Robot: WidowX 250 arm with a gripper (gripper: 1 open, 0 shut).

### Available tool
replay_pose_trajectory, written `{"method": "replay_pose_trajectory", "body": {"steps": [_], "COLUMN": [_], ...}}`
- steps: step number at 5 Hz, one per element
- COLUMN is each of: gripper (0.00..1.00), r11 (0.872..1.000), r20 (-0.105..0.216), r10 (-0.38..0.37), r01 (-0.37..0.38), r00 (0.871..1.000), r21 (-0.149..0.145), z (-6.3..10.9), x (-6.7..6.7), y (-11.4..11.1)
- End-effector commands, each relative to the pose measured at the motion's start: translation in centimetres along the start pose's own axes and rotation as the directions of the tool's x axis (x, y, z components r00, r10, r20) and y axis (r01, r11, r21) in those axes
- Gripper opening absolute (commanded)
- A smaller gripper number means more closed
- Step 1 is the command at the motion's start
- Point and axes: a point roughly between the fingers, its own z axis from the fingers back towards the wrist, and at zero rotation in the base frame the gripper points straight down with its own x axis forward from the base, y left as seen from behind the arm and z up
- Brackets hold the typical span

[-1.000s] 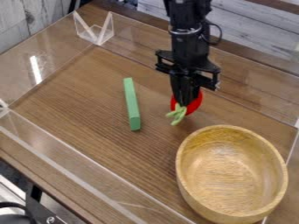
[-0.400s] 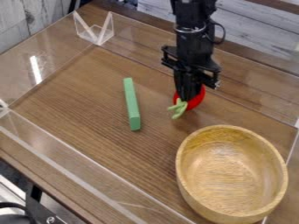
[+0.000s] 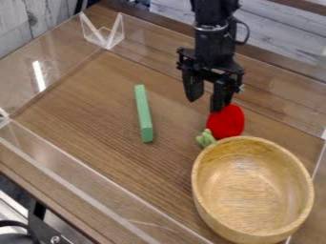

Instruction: Move the red object to the right side of the table

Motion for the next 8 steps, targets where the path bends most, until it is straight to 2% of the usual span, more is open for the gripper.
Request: {"method": "replay_pose_trajectory", "body": {"steps": [1, 2, 4, 6, 8], "gripper": [1.0, 1.0, 1.0, 1.0, 1.0], "r11": [1.0, 0.999, 0.999, 0.997, 0.997], "r20": [0.082, 0.09, 0.101, 0.108, 0.083], "r10": [-0.019, -0.027, -0.036, 0.063, -0.047], "r01": [0.017, 0.024, 0.033, -0.068, 0.042], "r00": [0.996, 0.996, 0.994, 0.992, 0.995], "r21": [0.024, 0.027, 0.036, 0.046, 0.057], "z": [3.3, 3.8, 2.6, 2.6, 1.4], "x": [0.9, 0.8, 1.9, 2.1, 2.5], "y": [0.2, 0.3, -2.2, -2.1, -2.1]}}
